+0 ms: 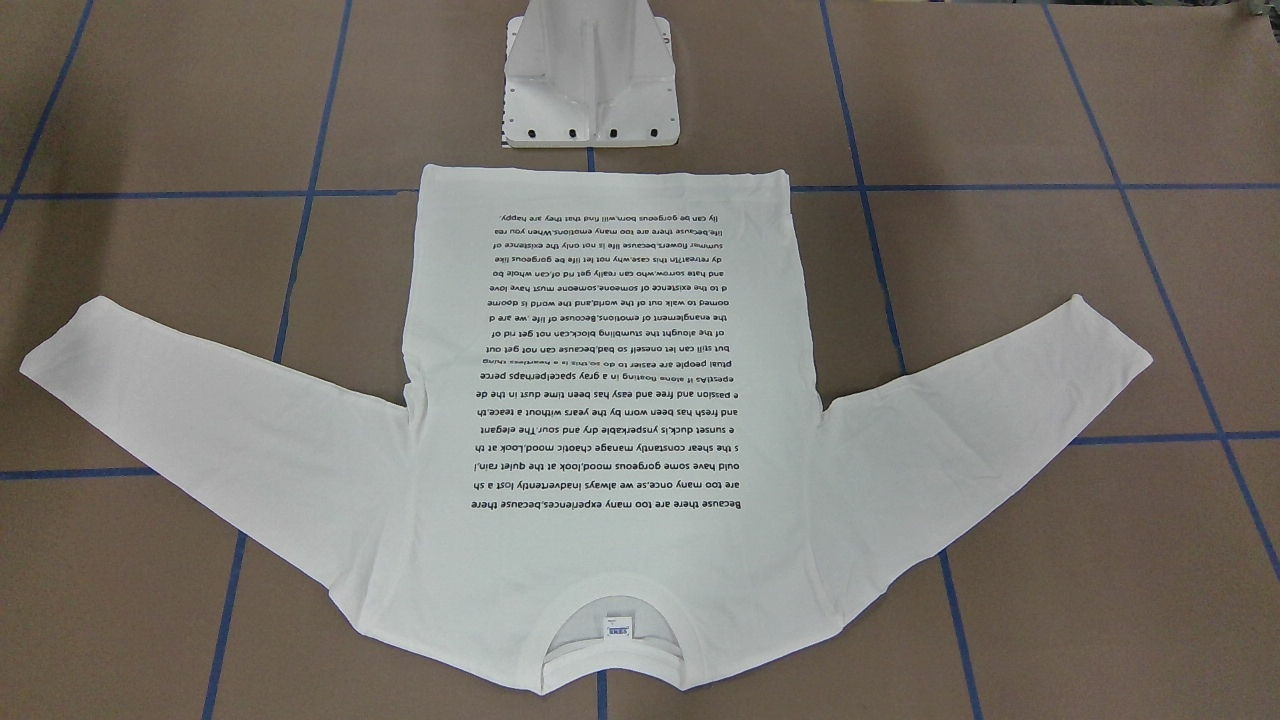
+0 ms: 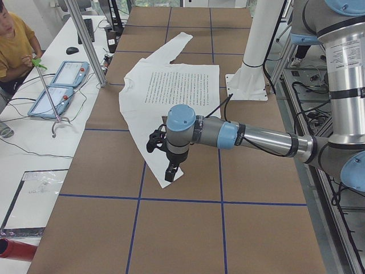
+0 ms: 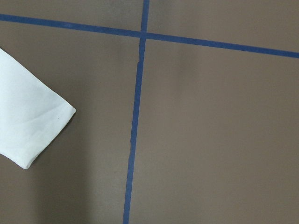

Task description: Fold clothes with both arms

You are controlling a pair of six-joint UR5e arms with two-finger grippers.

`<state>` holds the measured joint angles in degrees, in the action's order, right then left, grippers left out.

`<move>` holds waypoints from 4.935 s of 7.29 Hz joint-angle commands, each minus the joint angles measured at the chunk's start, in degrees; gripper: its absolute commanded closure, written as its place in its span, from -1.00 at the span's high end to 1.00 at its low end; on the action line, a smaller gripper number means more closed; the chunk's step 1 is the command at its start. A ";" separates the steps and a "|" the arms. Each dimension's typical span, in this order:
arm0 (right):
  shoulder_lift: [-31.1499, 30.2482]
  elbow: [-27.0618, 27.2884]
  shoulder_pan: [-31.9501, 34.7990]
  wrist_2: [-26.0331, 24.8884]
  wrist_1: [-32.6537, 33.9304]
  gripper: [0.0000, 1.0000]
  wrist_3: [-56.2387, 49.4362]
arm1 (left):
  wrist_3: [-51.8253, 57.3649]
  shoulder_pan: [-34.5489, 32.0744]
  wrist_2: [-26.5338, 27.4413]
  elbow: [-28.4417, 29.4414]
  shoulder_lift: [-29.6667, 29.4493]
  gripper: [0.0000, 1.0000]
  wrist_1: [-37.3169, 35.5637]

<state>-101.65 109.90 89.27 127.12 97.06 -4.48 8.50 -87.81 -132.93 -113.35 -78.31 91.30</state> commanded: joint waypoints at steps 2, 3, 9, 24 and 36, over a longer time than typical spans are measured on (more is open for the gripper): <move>0.05 -3.00 -0.14 0.14 -25.37 1.00 2.44 | -0.50 0.01 0.56 1.87 -9.60 1.00 13.83; 0.31 -4.24 -0.14 1.71 -26.12 1.00 7.60 | 0.02 -0.17 0.04 4.17 -10.01 1.00 17.38; -0.40 -16.96 -28.03 -11.04 -66.40 1.00 53.82 | -0.32 -0.26 -0.14 4.81 -10.10 1.00 19.97; -0.04 -25.27 -34.25 -14.89 -72.81 -1.00 53.70 | -0.41 -0.26 -0.14 4.81 -10.10 1.00 21.38; 56.22 -7.63 -46.95 -39.18 3.84 -1.00 70.22 | -0.50 -0.26 -0.05 6.47 -10.02 1.00 21.46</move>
<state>-55.06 108.40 47.16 94.15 99.29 62.87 8.06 -88.07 -132.99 -107.39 -88.33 112.70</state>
